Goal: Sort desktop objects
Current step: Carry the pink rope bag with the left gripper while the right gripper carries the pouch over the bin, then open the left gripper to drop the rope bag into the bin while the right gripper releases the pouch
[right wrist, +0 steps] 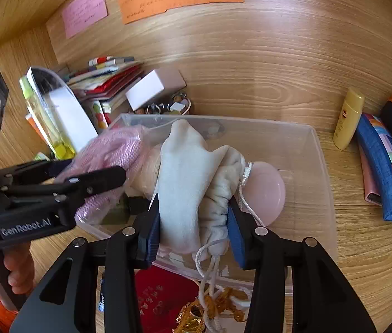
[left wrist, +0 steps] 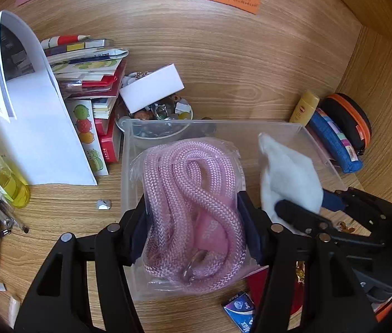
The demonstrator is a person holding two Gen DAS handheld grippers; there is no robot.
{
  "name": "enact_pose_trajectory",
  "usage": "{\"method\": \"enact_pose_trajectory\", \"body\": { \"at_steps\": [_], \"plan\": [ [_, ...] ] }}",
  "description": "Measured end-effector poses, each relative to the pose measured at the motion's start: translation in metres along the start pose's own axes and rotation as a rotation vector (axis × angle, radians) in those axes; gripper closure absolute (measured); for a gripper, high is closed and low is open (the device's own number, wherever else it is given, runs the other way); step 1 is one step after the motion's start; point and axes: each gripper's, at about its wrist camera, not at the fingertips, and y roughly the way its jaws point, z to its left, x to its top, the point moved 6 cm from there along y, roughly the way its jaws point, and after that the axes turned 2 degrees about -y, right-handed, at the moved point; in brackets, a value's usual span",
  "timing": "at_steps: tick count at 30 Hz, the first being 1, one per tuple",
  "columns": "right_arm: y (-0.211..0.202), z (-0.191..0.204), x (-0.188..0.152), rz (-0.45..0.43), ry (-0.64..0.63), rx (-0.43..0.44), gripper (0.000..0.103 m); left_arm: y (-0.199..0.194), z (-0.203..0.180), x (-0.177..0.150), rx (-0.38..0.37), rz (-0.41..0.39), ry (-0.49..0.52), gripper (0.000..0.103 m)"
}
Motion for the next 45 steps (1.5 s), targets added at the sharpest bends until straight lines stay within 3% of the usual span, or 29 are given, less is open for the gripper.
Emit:
{"method": "enact_pose_trajectory", "body": {
  "at_steps": [10, 16, 24, 29, 32, 45],
  "plan": [
    [-0.002, 0.004, -0.002, 0.001, -0.035, -0.019, 0.059, -0.009, 0.0, -0.001, -0.001, -0.02, 0.006, 0.044],
    [-0.012, 0.006, -0.001, -0.019, -0.059, -0.027, 0.047, -0.022, -0.001, 0.003, 0.001, -0.048, 0.002, 0.044],
    [-0.038, 0.011, 0.001, -0.054, -0.078, -0.07, 0.031, -0.055, -0.003, 0.0, 0.025, -0.104, 0.029, 0.032],
    [-0.058, 0.013, -0.004, -0.082, -0.096, -0.107, 0.027, -0.07, -0.004, -0.005, 0.043, -0.126, 0.04, 0.029],
    [-0.068, 0.012, -0.008, -0.1, -0.101, -0.124, 0.021, -0.08, -0.003, -0.01, 0.071, -0.141, 0.046, 0.021],
    [-0.106, -0.013, -0.039, -0.121, -0.056, -0.199, 0.02, -0.112, 0.015, -0.05, 0.19, -0.158, 0.017, 0.007]
  ]
}}
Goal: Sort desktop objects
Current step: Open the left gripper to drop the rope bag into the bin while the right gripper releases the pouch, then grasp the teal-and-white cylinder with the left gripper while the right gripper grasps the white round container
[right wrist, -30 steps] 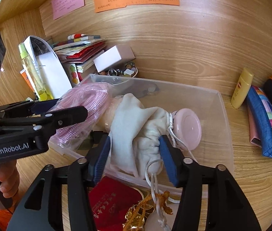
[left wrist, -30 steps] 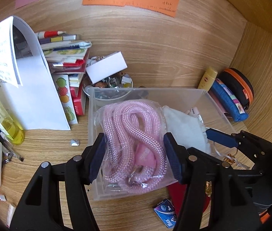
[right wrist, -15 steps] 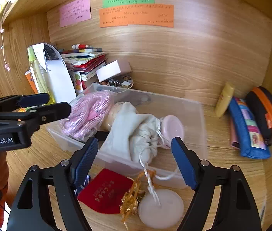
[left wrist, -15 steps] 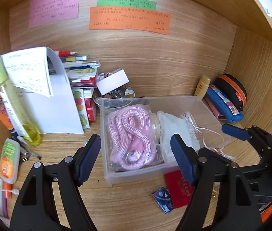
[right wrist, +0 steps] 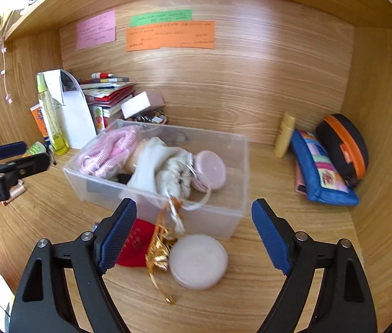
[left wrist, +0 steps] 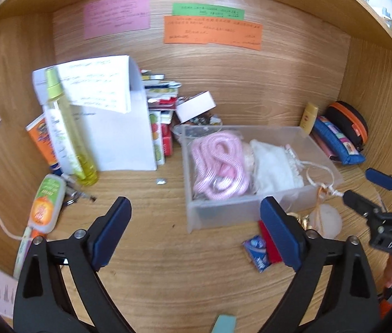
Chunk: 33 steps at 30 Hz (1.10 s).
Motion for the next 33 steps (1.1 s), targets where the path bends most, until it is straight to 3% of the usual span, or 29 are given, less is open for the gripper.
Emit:
{"method": "enact_pose_trajectory", "body": {
  "at_steps": [18, 27, 33],
  "plan": [
    [0.01, -0.017, -0.07, 0.154, -0.002, -0.018, 0.02, -0.005, 0.01, -0.091, 0.062, 0.167, 0.012, 0.007],
    [0.023, -0.015, -0.084, 0.198, -0.011, 0.002, 0.02, -0.005, 0.004, -0.127, 0.016, 0.242, -0.013, 0.007],
    [0.037, -0.011, -0.085, 0.242, -0.049, -0.001, 0.02, -0.004, 0.006, -0.144, 0.038, 0.273, 0.006, 0.007]
  ]
}}
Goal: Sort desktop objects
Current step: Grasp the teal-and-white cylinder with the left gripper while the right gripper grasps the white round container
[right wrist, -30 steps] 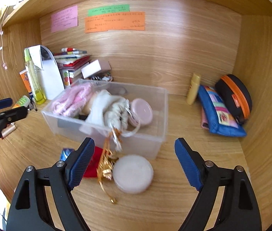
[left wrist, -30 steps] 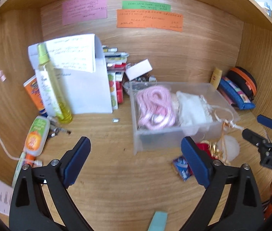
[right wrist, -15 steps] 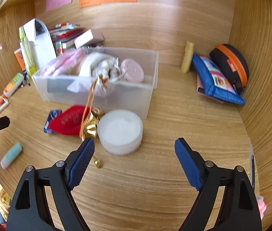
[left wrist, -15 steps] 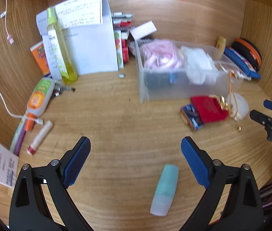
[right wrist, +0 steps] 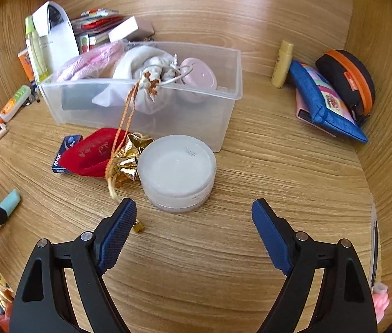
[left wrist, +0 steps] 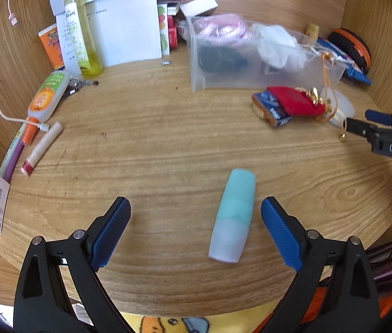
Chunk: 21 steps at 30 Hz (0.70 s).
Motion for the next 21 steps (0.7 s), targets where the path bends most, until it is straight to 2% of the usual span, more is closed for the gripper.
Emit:
{"method": "enact_pose_trajectory", "body": {
  "at_steps": [3, 10, 13, 16, 19, 21],
  "plan": [
    [0.006, 0.003, 0.003, 0.014, -0.02, -0.009, 0.02, 0.004, 0.004, -0.006, -0.005, 0.013, -0.012, 0.007],
    [0.02, 0.008, 0.014, 0.022, -0.056, -0.032, 0.02, 0.002, 0.005, -0.008, 0.0, -0.045, -0.017, 0.007],
    [0.025, 0.011, 0.018, 0.031, -0.06, -0.021, 0.022, 0.001, 0.004, -0.008, 0.003, -0.069, -0.021, 0.01],
    [0.032, 0.01, 0.021, 0.039, -0.047, -0.029, 0.024, 0.0, 0.005, -0.006, 0.008, -0.091, -0.024, 0.023],
    [0.034, 0.008, 0.022, 0.038, -0.021, 0.002, 0.033, 0.0, 0.007, -0.004, 0.026, -0.102, -0.047, 0.034],
    [0.034, 0.006, 0.022, 0.035, -0.009, 0.013, 0.04, -0.001, 0.006, -0.002, 0.035, -0.11, -0.052, 0.05]
  ]
}}
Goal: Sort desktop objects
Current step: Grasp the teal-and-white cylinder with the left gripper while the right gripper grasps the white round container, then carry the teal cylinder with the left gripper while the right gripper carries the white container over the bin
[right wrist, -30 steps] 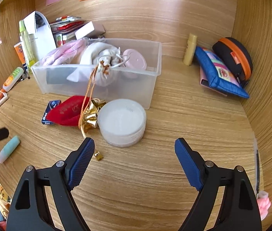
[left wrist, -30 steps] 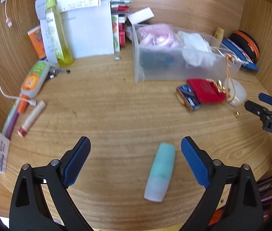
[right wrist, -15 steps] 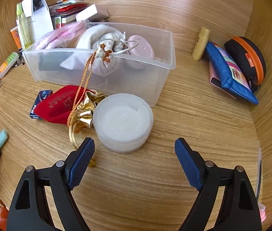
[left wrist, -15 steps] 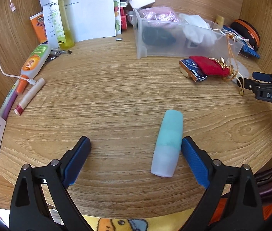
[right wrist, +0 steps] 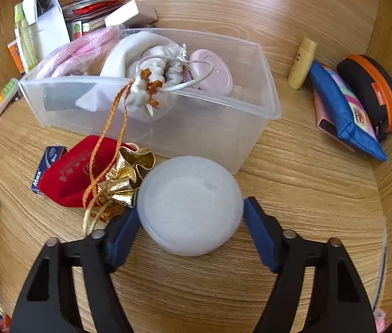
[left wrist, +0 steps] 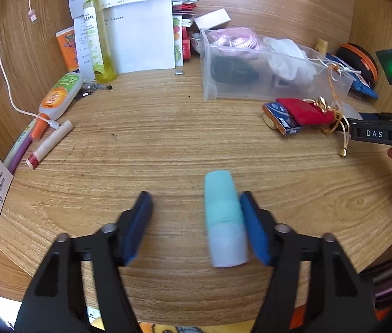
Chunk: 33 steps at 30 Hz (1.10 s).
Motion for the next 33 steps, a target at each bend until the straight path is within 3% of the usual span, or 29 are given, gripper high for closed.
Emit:
{"method": "enact_pose_trajectory", "body": {
  "at_steps": [3, 5, 17, 24, 33],
  "plan": [
    [0.0, -0.004, -0.001, -0.003, 0.017, 0.002, 0.04, 0.0, -0.003, 0.003, 0.001, -0.006, 0.009, 0.072],
    [-0.002, -0.007, -0.002, -0.007, 0.033, 0.013, 0.04, 0.0, -0.005, 0.004, 0.0, -0.002, 0.014, 0.078],
    [-0.042, -0.036, 0.0, -0.119, 0.101, 0.001, 0.04, 0.004, 0.006, 0.021, -0.048, 0.021, -0.065, 0.079],
    [-0.077, -0.037, 0.018, -0.207, 0.103, 0.029, 0.04, -0.008, 0.008, 0.053, -0.029, -0.051, -0.064, 0.079],
    [-0.092, -0.036, 0.037, -0.266, 0.093, 0.049, 0.04, -0.011, 0.004, 0.103, -0.015, -0.142, -0.042, 0.079]
  ]
}}
